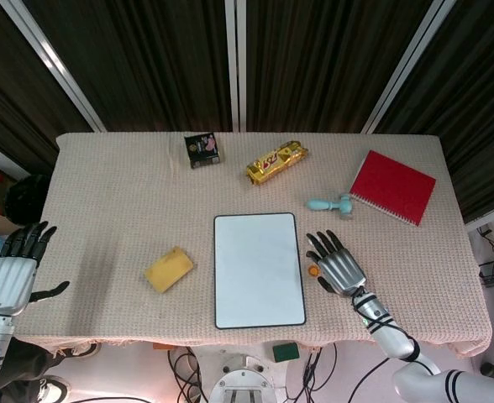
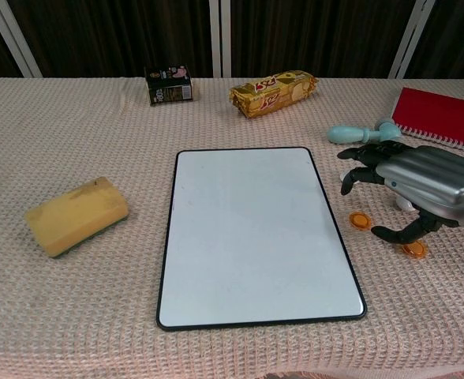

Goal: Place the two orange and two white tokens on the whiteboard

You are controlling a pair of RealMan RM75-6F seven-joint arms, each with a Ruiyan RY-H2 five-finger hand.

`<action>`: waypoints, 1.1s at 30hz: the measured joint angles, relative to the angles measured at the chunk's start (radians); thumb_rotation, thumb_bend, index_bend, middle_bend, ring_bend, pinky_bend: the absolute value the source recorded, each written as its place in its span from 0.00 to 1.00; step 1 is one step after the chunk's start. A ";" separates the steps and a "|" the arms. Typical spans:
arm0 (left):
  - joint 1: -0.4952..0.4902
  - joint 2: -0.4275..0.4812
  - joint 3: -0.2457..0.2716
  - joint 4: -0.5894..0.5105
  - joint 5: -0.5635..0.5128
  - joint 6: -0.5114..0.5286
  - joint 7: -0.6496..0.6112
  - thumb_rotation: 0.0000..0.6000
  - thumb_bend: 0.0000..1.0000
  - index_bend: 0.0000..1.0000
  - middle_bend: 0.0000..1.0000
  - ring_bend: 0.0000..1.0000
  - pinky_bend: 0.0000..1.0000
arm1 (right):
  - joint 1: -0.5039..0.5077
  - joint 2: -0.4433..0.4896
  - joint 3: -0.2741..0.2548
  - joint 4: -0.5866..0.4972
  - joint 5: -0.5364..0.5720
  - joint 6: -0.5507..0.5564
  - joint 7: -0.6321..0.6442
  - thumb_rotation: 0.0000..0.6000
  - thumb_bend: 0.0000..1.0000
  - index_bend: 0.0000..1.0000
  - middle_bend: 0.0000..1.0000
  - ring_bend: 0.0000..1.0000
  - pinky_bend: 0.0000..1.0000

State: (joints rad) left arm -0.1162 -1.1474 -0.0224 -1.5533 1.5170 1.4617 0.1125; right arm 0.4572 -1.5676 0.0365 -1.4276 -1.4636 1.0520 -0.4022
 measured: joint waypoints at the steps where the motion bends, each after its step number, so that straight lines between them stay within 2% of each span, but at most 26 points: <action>1: 0.000 0.001 0.000 -0.001 -0.001 -0.001 0.000 0.80 0.09 0.07 0.04 0.00 0.10 | 0.001 -0.002 -0.001 0.002 0.001 -0.001 -0.001 1.00 0.33 0.30 0.00 0.00 0.00; 11: -0.002 0.004 0.001 -0.005 -0.005 -0.008 -0.001 0.80 0.09 0.07 0.04 0.00 0.10 | 0.009 -0.027 -0.006 0.024 0.003 0.006 -0.001 1.00 0.33 0.41 0.00 0.00 0.00; 17: -0.003 0.006 0.001 -0.007 -0.011 -0.015 0.002 0.79 0.09 0.07 0.04 0.00 0.10 | 0.009 -0.038 -0.008 0.036 0.013 0.008 -0.012 1.00 0.34 0.43 0.00 0.00 0.00; 26: -0.006 0.009 0.001 -0.010 -0.019 -0.026 0.006 0.79 0.09 0.07 0.04 0.00 0.10 | 0.016 -0.044 -0.007 0.044 0.013 0.013 -0.005 1.00 0.41 0.54 0.00 0.00 0.00; 33: -0.007 0.009 0.001 -0.012 -0.025 -0.030 0.010 0.80 0.09 0.07 0.04 0.00 0.10 | 0.036 -0.031 0.008 0.003 -0.016 0.029 0.017 1.00 0.44 0.56 0.00 0.00 0.00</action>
State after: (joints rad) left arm -0.1227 -1.1381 -0.0218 -1.5649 1.4925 1.4314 0.1224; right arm 0.4928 -1.5984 0.0449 -1.4245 -1.4801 1.0810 -0.3852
